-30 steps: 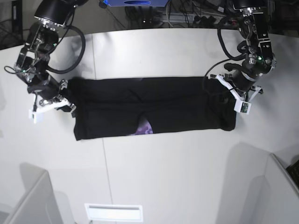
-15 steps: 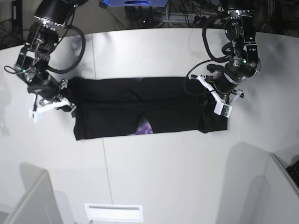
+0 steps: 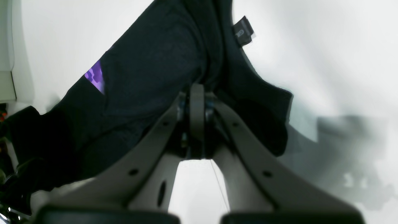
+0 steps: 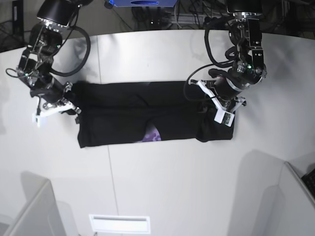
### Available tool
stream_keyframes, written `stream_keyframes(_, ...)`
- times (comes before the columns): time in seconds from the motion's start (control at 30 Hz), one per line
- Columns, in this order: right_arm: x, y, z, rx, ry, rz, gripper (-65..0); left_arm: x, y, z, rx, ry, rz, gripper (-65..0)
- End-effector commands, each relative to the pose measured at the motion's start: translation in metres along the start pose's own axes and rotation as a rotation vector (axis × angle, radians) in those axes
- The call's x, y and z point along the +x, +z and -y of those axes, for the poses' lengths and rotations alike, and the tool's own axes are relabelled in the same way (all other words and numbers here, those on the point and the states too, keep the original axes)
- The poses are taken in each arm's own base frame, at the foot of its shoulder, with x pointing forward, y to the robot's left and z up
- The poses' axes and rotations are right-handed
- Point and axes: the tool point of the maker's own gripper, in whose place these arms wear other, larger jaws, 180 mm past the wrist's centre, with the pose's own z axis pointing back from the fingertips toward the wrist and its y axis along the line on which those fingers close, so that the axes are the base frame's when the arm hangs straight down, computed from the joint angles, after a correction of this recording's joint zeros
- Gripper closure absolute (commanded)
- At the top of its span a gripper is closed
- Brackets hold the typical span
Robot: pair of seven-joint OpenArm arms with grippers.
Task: Fold the T-shirt properly
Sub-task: 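Fold the strip end held by the left gripper toward the right gripper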
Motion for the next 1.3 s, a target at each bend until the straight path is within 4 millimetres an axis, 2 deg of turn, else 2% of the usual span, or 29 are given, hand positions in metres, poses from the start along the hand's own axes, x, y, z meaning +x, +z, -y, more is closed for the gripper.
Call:
stream_keyframes(0.0,0.013,0.004,-0.006,0.018,0.017,0.042,0.0,0.016,-0.002,0.0,-0.008,-0.004,0.049,0.0)
stream_keyframes(0.2,0.012,0.004,-0.005,0.016,0.016,0.039,0.0,0.005,-0.012,-0.003,-0.018,0.035,0.016,0.0)
stream_keyframes(0.37,0.013,0.004,-0.006,0.018,0.017,0.043,0.0,0.015,-0.019,0.01,-0.048,0.04,0.038,0.0)
stream_keyframes(0.5,0.013,0.004,-0.006,0.018,0.017,0.043,0.0,0.012,-0.028,0.025,-0.089,0.02,0.016,0.0)
stream_keyframes(0.67,0.014,0.004,-0.005,0.016,0.016,0.046,0.0,0.013,-0.03,0.032,-0.1,0.028,0.02,0.0)
stream_keyframes(1.27,0.014,0.004,-0.006,0.018,0.019,0.045,0.0,0.011,-0.031,0.033,-0.106,0.036,0.017,0.0)
